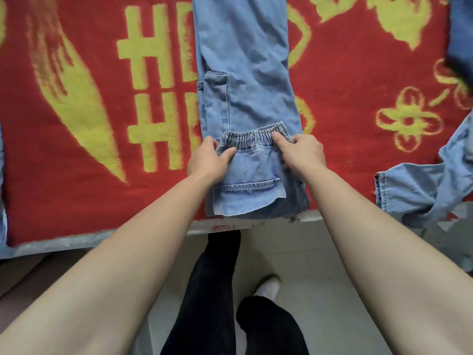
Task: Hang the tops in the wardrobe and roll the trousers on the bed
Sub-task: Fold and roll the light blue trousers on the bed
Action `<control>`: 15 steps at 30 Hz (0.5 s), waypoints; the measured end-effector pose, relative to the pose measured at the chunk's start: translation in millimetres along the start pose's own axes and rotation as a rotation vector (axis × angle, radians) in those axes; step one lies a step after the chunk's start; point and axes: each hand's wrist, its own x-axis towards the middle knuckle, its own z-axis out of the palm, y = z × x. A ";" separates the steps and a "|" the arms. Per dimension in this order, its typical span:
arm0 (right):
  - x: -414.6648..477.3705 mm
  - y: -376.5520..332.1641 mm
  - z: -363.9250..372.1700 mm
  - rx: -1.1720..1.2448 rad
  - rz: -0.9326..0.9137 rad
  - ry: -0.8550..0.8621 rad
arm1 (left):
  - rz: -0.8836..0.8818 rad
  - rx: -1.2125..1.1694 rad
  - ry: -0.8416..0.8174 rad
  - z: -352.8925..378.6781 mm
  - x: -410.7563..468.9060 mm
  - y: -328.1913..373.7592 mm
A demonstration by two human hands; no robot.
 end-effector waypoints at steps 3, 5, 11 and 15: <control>30.6 -7.2 20.7 -0.074 0.086 -0.003 | -0.075 -0.015 -0.012 11.8 27.3 -6.4; 46.3 -10.3 28.8 -0.128 0.094 -0.006 | -0.080 -0.011 0.002 15.2 38.7 -8.8; 36.4 -1.4 27.8 -0.108 -0.076 0.090 | -0.102 -0.007 -0.034 -1.2 43.7 0.5; -18.0 26.9 17.8 -0.053 -0.638 0.220 | 0.321 0.059 0.376 -16.7 9.7 3.7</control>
